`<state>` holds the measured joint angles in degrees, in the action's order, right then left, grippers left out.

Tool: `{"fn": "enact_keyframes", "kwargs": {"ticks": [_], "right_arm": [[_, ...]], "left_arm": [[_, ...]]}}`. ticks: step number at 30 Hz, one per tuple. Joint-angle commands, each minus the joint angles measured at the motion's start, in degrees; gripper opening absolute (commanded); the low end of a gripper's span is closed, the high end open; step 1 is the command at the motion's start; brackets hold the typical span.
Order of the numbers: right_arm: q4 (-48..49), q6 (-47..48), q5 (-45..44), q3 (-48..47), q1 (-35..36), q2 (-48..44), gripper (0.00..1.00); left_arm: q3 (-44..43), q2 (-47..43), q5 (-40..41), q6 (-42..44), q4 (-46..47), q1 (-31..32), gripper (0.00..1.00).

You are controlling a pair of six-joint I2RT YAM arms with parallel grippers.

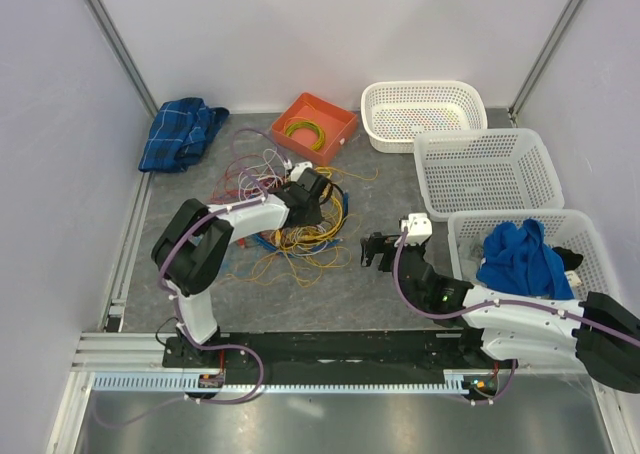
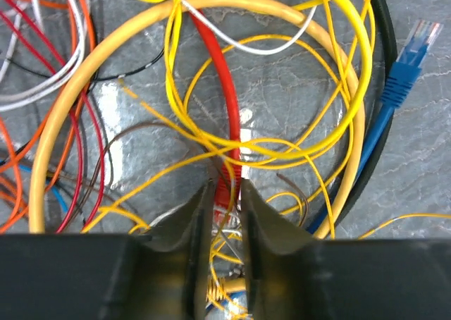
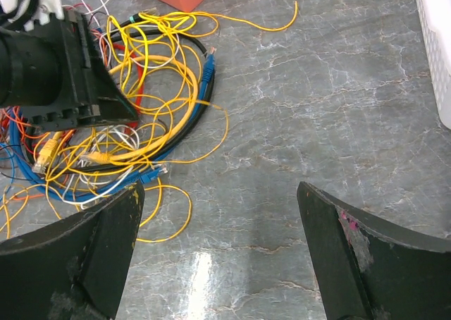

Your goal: Untangle the cables

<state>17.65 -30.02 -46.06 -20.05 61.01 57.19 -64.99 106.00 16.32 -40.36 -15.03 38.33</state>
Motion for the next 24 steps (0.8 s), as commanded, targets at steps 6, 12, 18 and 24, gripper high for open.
{"fn": "enact_keyframes", "kwargs": {"ticks": [6,12,18,24], "right_arm": [[4.2,0.5,-0.6,0.9,0.0,0.7,0.98],[4.1,0.2,-0.3,-1.3,0.0,1.3,0.98],[4.9,1.5,8.0,-8.2,0.0,1.4,0.98],[7.8,7.4,17.4,-15.3,0.0,1.0,0.98]], "left_arm": [[-2.8,-24.1,3.6,2.3,-7.7,0.0,0.02],[-8.0,-36.8,5.0,5.7,-15.7,0.0,0.02],[-6.4,-42.5,2.2,5.4,-16.2,-0.4,0.02],[-6.4,-44.8,-2.0,7.2,-15.7,-0.4,0.02]]}}
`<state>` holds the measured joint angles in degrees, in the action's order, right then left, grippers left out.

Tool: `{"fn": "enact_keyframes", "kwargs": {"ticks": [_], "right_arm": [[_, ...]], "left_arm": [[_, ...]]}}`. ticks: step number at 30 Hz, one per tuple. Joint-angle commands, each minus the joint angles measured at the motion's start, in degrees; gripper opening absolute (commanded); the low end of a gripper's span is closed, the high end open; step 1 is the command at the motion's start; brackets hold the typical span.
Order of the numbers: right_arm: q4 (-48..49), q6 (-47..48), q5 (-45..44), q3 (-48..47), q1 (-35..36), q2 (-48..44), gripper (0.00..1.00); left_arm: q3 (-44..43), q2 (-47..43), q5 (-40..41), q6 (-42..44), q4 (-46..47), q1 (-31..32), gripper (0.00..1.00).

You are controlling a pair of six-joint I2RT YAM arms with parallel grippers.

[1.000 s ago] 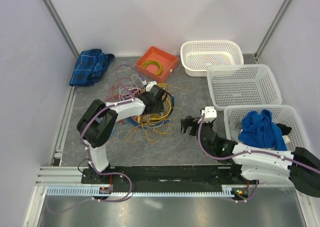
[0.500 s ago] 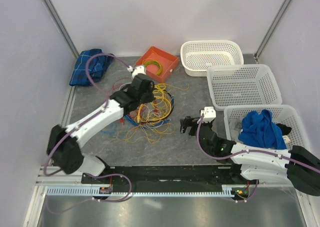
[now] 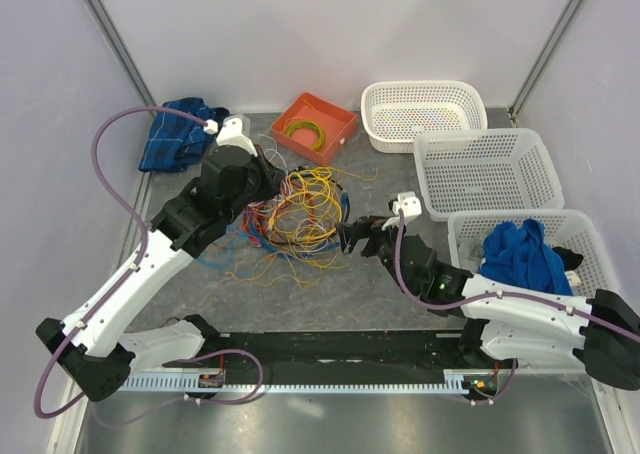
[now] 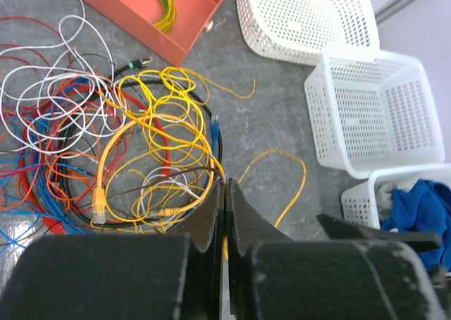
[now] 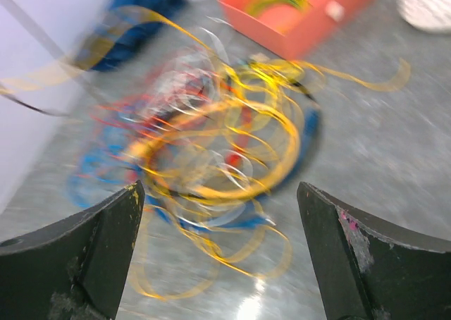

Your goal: Untangle the cables

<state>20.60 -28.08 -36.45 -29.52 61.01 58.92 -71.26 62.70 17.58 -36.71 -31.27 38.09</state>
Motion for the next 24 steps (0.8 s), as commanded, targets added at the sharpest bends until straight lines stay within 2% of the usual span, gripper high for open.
{"fn": "enact_keyframes", "kwargs": {"ticks": [1,7,9,13,15,21,24], "right_arm": [[5.1,6.7,8.0,-6.5,0.0,-0.6,0.98],[0.9,16.7,10.4,-15.5,0.0,6.5,0.97],[-2.2,16.6,9.6,-17.9,0.0,8.9,0.97],[2.0,13.4,7.3,-15.1,0.1,8.1,0.98],[3.0,15.2,7.2,-14.5,0.0,7.8,0.98],[-3.4,21.7,-0.4,-16.2,0.0,7.4,0.96],[-4.2,21.0,-3.0,-14.7,0.0,7.6,0.97]], "left_arm": [[-0.1,-1.5,-3.6,4.1,0.5,-0.2,0.02],[0.4,-1.5,-4.5,5.5,-0.5,-0.2,0.02],[0.3,-1.6,-4.1,5.7,-1.2,-0.2,0.02],[0.9,-2.3,-3.4,5.8,-1.3,-0.2,0.02],[1.1,-2.4,-3.5,5.9,-1.6,-0.2,0.02],[-0.5,-2.6,-1.9,6.4,-2.8,-0.2,0.02],[-2.4,-2.4,-2.3,6.5,-3.3,-0.2,0.02]]}}
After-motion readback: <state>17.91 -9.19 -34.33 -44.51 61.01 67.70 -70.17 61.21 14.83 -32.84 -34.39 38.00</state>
